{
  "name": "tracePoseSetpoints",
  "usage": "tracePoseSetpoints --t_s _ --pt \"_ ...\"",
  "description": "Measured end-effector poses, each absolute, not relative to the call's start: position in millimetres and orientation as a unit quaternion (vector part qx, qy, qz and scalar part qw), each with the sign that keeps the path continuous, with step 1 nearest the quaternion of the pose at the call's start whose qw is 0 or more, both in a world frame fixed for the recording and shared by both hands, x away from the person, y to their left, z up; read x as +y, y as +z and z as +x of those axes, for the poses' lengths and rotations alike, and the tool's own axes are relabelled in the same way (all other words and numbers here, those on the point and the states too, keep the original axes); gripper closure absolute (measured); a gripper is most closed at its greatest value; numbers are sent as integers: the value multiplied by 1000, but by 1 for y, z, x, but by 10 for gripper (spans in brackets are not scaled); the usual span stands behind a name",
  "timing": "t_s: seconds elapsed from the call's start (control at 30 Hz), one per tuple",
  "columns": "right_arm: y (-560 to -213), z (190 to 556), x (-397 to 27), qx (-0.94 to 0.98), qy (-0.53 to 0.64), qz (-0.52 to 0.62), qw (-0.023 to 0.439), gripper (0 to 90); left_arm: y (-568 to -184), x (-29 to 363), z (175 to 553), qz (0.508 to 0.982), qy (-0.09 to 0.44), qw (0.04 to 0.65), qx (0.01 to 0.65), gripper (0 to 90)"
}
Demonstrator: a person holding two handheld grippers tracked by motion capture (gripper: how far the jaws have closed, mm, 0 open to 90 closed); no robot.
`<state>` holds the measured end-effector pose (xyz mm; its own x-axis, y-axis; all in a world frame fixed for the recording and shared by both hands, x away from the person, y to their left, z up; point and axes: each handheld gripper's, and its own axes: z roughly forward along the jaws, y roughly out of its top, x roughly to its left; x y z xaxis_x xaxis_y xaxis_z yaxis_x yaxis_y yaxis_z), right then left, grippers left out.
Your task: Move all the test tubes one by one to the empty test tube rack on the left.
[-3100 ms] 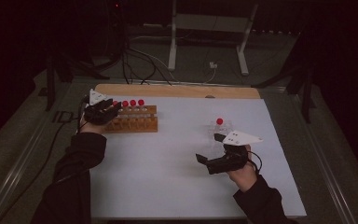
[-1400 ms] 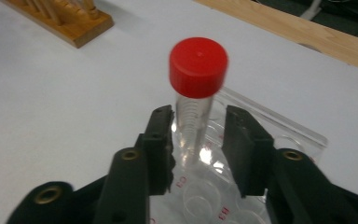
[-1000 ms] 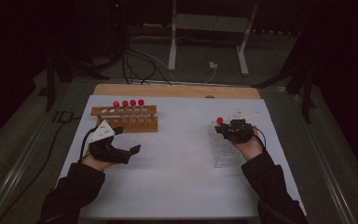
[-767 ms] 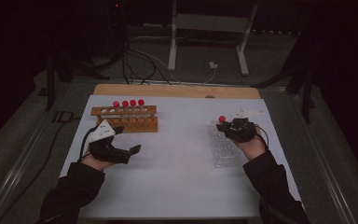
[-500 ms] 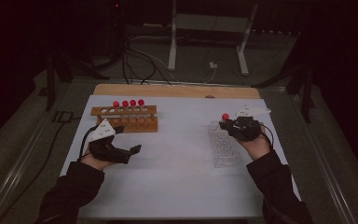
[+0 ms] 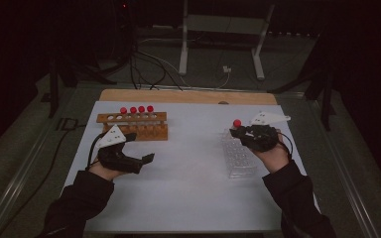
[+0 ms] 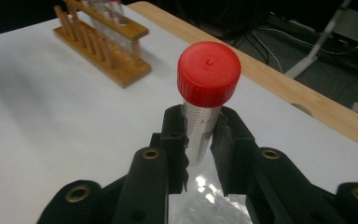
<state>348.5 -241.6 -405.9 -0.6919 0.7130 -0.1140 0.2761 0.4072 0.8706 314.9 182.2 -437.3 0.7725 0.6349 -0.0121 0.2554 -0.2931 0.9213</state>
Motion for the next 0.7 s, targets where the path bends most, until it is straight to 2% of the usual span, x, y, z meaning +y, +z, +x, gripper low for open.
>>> tracePoseSetpoints --t_s 0.3,0.7 --pt "-418 337 -219 818 451 287 212 753 -428 165 311 791 172 527 258 18" --pt "-440 318 -188 837 449 256 178 753 -415 124 306 811 144 526 213 21"
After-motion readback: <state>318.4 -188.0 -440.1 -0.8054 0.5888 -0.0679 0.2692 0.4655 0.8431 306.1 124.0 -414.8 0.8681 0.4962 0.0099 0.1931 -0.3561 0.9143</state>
